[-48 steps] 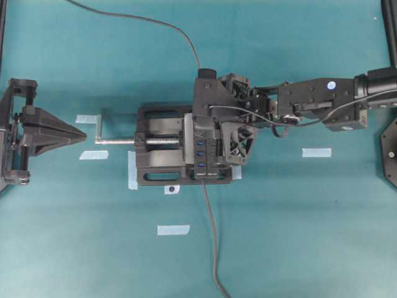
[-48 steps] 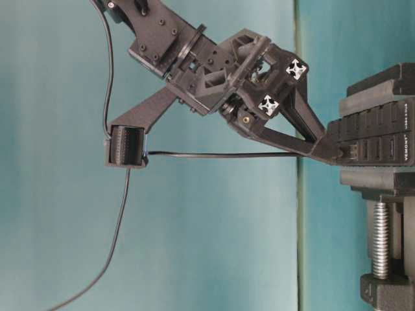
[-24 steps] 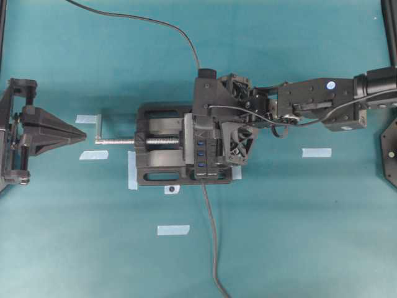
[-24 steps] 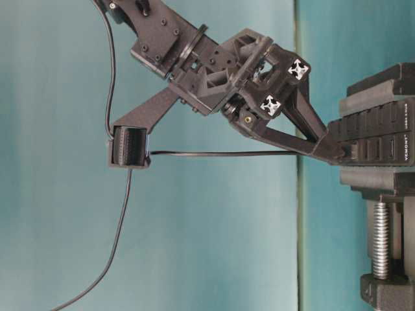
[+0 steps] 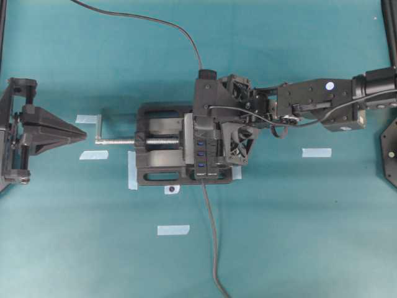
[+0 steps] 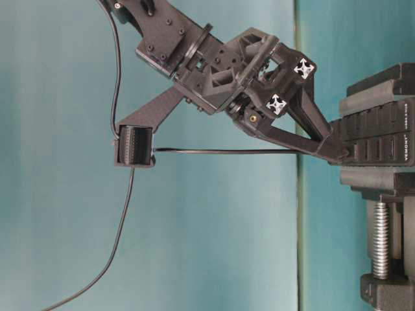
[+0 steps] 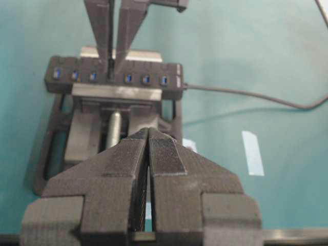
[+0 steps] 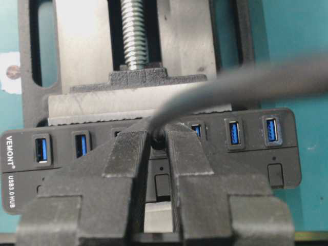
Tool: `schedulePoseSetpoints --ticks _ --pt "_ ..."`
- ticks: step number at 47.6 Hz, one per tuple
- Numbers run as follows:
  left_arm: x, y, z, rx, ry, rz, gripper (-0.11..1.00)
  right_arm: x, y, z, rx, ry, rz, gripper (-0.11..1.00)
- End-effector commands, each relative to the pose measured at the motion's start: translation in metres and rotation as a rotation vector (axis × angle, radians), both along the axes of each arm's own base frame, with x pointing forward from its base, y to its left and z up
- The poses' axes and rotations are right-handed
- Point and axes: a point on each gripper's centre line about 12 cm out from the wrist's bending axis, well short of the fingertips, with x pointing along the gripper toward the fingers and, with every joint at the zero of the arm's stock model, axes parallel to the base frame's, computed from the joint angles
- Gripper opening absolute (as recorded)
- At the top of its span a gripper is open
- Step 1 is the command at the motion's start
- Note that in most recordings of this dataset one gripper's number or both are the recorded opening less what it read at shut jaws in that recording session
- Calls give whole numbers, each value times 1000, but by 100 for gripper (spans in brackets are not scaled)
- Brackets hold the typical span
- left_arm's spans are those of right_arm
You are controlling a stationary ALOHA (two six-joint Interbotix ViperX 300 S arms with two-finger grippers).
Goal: Insert the USB into the center port of the fixed hub
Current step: 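Push the USB plug down into the center port with the right gripper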
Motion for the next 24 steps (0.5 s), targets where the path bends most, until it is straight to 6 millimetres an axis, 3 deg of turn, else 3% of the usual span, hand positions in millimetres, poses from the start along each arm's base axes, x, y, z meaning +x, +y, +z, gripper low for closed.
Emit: schedulePoseSetpoints --ticks 1,24 --pt "2 0 7 0 -21 1 0 -2 3 -4 8 21 -2 11" --pt "2 0 6 0 -18 2 0 -4 3 -13 11 53 -1 11"
